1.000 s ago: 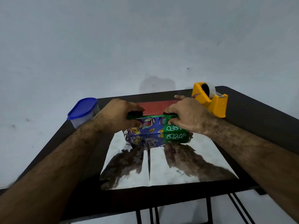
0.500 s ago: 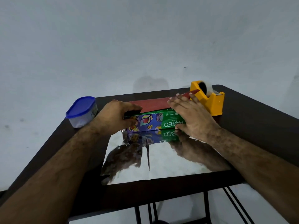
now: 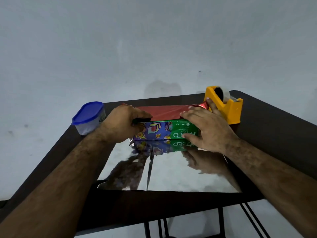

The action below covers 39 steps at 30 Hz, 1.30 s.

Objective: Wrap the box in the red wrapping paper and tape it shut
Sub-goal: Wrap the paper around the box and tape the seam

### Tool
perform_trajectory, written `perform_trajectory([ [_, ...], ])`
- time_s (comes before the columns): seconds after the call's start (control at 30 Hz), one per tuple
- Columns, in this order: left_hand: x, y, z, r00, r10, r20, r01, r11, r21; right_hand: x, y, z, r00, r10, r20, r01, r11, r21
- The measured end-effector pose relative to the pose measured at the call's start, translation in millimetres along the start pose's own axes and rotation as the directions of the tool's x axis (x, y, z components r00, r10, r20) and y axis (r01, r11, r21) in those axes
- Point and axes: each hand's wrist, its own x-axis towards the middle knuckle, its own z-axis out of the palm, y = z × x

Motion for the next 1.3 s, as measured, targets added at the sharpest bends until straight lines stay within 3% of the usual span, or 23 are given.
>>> perform_trajectory([
  [0.37,-8,8,-8,0.999,0.03,-0.017,-0.029,0.998,0.051,5,2,3,0.994,0.018,-0.105,-0.018,1.0,-0.008],
  [0.6,-11,7,-9,1.0,-0.002,-0.007,0.003,0.999,0.046,2,2,4,0.991,0.136,-0.017,-0.136,0.991,0.009],
  [1.03,-10,1,-11,1.0,-0.013,-0.02,0.014,0.998,0.057,-6,19,0,0.983,0.18,0.035,-0.181,0.982,0.047],
  [1.13,-9,2,-10,1.0,-0.004,-0.008,0.004,0.997,0.071,-10,31,-5,0.984,0.157,0.083,-0.166,0.98,0.113],
  [1.3,-8,4,-11,1.0,-0.004,-0.007,0.004,0.998,0.061,-7,23,1,0.997,0.071,0.022,-0.074,0.987,0.14],
])
